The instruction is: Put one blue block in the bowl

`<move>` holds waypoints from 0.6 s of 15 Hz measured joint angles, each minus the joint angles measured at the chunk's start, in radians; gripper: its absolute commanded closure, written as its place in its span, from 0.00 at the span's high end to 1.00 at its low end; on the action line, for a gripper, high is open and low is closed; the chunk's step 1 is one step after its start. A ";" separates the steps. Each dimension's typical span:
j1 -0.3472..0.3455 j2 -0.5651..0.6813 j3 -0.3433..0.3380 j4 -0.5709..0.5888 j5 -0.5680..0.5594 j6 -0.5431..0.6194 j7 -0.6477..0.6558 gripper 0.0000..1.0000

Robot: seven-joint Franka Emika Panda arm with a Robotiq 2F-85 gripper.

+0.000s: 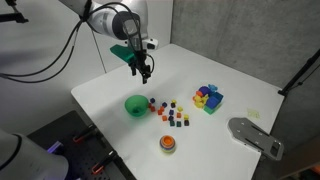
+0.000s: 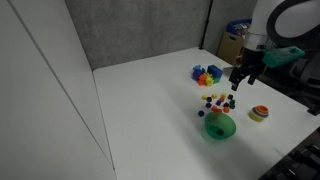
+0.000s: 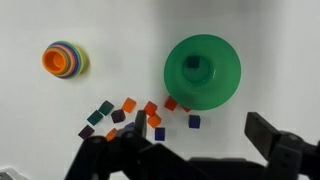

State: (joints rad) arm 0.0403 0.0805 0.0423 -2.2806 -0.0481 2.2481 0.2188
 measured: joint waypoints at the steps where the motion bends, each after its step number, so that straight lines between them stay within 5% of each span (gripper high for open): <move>1: 0.000 0.019 0.000 0.005 0.000 0.012 0.009 1.00; 9: 0.038 0.286 0.001 0.147 0.025 0.163 0.034 1.00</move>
State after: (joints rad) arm 0.0782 0.3661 0.0429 -2.1338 -0.0233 2.4109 0.2531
